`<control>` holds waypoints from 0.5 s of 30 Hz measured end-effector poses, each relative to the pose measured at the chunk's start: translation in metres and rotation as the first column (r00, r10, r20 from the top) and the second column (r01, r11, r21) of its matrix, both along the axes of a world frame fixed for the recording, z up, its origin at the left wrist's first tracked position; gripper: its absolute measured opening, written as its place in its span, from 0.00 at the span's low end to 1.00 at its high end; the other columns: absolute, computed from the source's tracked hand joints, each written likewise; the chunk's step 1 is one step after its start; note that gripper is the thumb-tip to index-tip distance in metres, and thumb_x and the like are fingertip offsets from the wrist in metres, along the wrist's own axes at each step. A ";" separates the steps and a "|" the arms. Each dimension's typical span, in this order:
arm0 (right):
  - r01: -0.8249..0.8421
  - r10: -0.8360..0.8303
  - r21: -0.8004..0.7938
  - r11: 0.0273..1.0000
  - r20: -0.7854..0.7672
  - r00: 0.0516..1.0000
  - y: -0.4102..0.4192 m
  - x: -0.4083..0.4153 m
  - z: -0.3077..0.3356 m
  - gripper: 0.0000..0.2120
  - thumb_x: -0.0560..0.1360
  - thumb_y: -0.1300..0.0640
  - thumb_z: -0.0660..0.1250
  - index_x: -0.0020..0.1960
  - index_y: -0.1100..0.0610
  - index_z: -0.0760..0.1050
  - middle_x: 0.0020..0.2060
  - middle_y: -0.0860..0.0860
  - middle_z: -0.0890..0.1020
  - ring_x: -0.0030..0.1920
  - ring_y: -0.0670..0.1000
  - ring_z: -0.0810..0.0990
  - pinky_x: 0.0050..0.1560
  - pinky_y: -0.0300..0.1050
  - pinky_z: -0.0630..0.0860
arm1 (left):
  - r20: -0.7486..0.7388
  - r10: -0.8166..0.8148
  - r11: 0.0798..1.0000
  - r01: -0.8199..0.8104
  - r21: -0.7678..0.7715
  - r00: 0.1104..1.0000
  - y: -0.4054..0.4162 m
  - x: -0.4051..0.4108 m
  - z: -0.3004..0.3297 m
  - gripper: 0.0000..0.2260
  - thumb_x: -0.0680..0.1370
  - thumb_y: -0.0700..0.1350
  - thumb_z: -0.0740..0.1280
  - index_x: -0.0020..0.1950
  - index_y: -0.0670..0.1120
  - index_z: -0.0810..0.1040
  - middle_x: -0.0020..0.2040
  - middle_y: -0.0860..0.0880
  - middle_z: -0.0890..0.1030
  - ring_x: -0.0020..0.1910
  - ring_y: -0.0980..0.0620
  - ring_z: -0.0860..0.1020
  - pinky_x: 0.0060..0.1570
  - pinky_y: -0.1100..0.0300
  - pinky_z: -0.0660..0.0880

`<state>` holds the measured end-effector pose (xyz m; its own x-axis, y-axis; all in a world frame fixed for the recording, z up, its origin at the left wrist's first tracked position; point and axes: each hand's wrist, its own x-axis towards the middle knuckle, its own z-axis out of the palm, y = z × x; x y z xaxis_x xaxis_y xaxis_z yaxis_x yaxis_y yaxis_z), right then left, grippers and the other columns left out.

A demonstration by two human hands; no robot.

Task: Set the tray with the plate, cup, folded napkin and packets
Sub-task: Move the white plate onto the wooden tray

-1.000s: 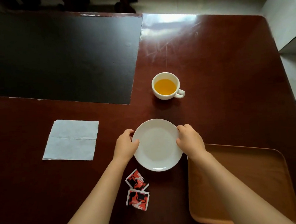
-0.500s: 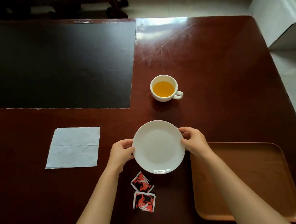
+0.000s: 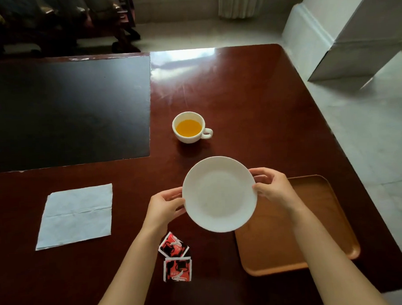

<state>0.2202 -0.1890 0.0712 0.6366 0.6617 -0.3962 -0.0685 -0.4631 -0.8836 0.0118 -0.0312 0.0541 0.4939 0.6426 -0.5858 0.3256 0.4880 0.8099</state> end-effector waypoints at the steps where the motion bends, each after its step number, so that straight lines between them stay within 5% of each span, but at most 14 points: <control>1: 0.005 -0.005 0.005 1.000 0.001 1.000 -0.008 0.003 0.001 0.17 0.69 0.70 0.67 0.53 0.54 0.78 0.43 0.51 0.83 0.41 0.46 0.83 0.32 0.34 0.78 | 0.007 0.002 1.000 -0.002 0.008 1.000 -0.007 0.005 0.000 0.14 0.73 0.30 0.66 0.53 0.44 0.81 0.48 0.44 0.84 0.49 0.49 0.83 0.39 0.63 0.81; 10: -0.021 0.021 -0.009 1.000 0.019 1.000 -0.071 0.050 -0.013 0.17 0.69 0.71 0.68 0.54 0.56 0.78 0.41 0.53 0.82 0.43 0.53 0.81 0.38 0.42 0.80 | -0.047 0.066 0.995 -0.062 0.080 0.997 -0.074 0.055 -0.015 0.14 0.71 0.27 0.65 0.51 0.41 0.82 0.40 0.49 0.84 0.35 0.59 0.82 0.31 0.69 0.77; 15: -0.063 0.064 -0.035 0.997 0.015 0.998 -0.098 0.076 -0.030 0.17 0.68 0.68 0.70 0.53 0.53 0.78 0.42 0.53 0.82 0.44 0.51 0.81 0.36 0.38 0.79 | -0.103 0.092 0.991 -0.081 0.108 0.990 -0.106 0.079 -0.028 0.14 0.71 0.27 0.65 0.52 0.39 0.82 0.40 0.49 0.84 0.34 0.59 0.82 0.31 0.68 0.78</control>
